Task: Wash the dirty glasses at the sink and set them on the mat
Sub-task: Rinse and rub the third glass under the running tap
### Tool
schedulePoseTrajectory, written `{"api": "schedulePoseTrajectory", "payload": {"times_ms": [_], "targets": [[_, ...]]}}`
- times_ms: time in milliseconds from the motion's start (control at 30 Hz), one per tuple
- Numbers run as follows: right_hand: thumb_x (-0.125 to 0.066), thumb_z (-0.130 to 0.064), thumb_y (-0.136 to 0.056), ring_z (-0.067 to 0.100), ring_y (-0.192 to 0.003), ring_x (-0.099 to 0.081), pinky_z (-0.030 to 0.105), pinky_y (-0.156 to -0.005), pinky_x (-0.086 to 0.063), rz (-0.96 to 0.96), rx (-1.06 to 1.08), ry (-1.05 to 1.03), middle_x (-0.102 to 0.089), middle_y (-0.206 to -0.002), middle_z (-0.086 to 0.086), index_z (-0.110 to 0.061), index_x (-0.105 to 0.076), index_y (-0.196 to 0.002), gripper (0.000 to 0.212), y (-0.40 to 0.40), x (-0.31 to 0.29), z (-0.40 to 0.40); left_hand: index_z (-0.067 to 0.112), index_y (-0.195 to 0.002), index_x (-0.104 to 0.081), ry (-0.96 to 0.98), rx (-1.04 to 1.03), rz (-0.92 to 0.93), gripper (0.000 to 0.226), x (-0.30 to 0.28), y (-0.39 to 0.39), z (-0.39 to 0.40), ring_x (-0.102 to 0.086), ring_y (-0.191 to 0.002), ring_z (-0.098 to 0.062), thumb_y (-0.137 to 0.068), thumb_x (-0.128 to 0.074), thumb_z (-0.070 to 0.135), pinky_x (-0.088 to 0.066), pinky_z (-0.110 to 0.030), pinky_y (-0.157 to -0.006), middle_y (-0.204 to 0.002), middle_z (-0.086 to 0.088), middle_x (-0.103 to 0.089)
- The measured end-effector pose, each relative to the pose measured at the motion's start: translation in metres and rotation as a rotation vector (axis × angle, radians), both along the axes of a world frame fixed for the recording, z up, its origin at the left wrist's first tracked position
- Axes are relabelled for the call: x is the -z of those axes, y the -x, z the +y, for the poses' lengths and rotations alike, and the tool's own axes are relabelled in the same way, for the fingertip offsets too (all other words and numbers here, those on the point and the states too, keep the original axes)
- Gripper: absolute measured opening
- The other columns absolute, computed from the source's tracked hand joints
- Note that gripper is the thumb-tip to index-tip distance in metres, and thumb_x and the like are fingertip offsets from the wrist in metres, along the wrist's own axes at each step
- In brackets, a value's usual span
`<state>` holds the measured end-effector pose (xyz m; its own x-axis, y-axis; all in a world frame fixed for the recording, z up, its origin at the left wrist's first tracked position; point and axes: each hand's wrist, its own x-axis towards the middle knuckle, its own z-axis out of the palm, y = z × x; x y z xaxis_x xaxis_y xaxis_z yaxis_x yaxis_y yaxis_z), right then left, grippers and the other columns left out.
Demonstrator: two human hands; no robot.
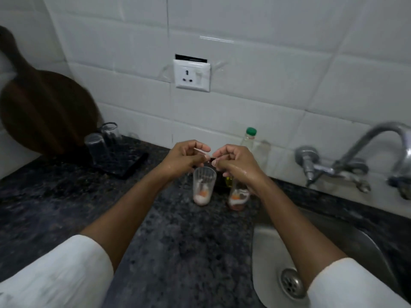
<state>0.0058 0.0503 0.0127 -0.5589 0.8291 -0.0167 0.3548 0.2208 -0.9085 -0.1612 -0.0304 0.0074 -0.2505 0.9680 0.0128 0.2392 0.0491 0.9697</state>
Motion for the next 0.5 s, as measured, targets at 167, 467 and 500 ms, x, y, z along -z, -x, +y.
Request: {"api": "schedulePoseTrajectory", "payload": {"times_ms": [167,467,500], "targets": [[-0.075,-0.012,-0.078,0.014,-0.075,-0.068,0.028,-0.061,-0.056,-0.06,0.078,-0.052,-0.074,-0.087,0.01,-0.015,-0.071,-0.09,0.013,-0.058,0.006,-0.009,0.019,-0.103,-0.068,0.035,0.018,-0.04,0.013,0.003,-0.048,-0.014,-0.065,-0.079,-0.017,-0.091,-0.068,0.012,-0.05,-0.031,-0.07,-0.094,-0.012,-0.074],[-0.097,-0.025,-0.047,0.025,-0.12,-0.051,0.044,-0.098,-0.048,-0.156,0.341,0.025,-0.05,-0.134,0.007,-0.011,-0.039,-0.138,0.108,-0.064,0.106,0.022,0.018,-0.105,-0.068,0.082,0.019,-0.048,0.014,0.028,-0.04,0.009,-0.066,-0.081,-0.015,-0.092,-0.067,0.014,-0.052,-0.032,-0.075,-0.109,-0.019,-0.073],[-0.097,-0.024,-0.047,0.023,-0.121,-0.049,0.041,-0.099,-0.047,-0.123,0.345,0.037,-0.049,-0.134,0.005,-0.012,-0.039,-0.139,0.11,-0.057,0.119,0.022,0.018,-0.105,-0.067,0.079,0.026,-0.049,0.014,0.03,-0.038,0.015,-0.066,-0.079,-0.016,-0.092,-0.066,0.012,-0.053,-0.027,-0.07,-0.109,-0.021,-0.072]]}}
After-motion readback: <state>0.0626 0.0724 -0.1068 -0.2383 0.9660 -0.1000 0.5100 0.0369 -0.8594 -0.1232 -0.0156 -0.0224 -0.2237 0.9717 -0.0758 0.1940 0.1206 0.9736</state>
